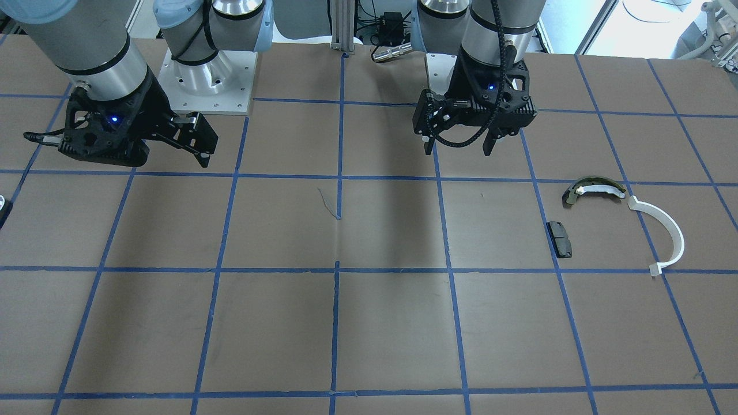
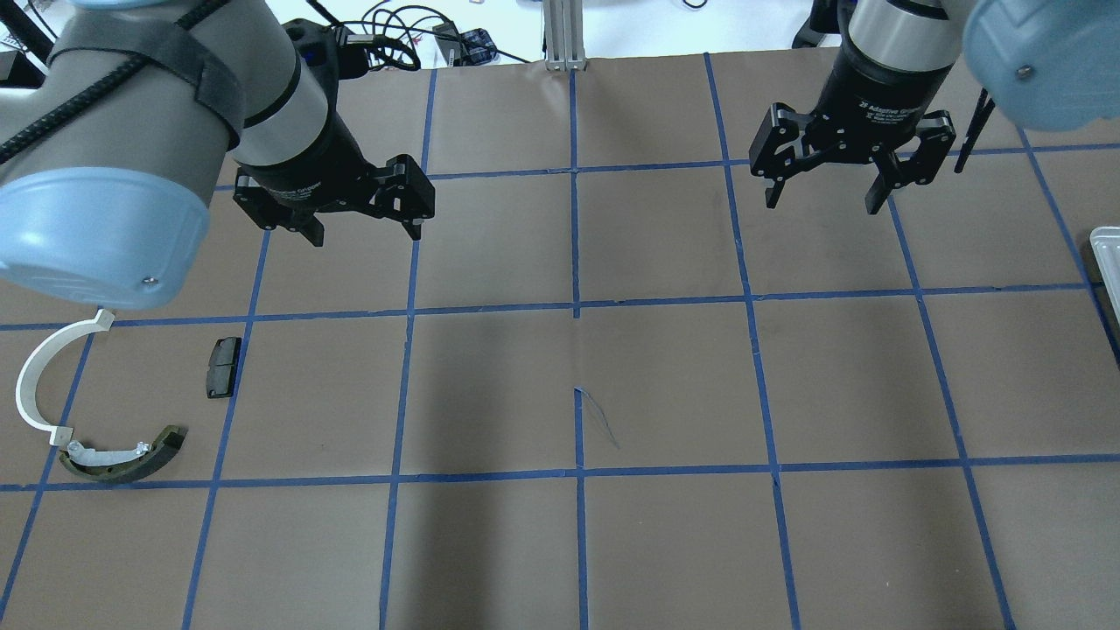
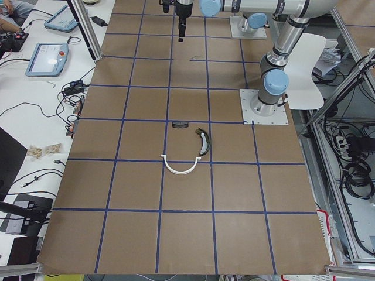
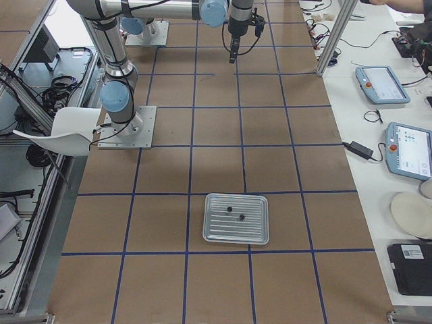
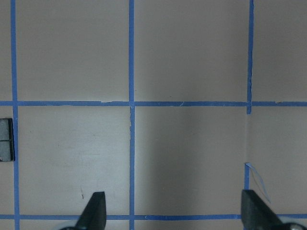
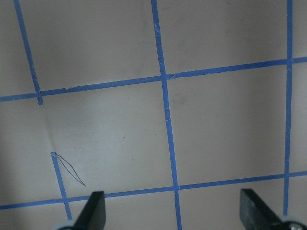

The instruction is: Place bearing gear from tray to pile

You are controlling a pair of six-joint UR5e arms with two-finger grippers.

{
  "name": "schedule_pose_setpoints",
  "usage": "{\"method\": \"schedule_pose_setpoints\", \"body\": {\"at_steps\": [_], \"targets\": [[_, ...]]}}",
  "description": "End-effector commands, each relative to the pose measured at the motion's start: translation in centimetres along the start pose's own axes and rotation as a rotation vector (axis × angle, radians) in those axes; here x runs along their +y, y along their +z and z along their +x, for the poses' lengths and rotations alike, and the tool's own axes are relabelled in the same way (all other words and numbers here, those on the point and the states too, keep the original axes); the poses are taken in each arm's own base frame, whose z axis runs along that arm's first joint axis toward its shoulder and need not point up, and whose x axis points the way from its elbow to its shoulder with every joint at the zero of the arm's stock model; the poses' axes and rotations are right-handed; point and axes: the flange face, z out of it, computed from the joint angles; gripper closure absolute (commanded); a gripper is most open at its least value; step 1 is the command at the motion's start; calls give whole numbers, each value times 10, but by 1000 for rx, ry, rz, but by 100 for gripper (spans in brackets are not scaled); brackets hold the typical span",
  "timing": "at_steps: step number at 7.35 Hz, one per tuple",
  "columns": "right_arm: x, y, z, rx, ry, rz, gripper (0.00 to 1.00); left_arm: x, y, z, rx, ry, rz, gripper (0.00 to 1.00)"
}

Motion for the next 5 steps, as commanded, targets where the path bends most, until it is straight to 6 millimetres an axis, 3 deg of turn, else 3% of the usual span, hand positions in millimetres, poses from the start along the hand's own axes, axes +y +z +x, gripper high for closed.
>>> {"method": "schedule_pose_setpoints", "body": {"at_steps": [1,3,5], "targets": [[0,0,0,4,-6,0,0,0,0,0,0,0,-1,0],[0,0,0,-2,-9,1,0,0,0,0,0,0,1,0],[-7,-1,17,12,-21,3,0,0,0,0,0,0,1,0]]}}
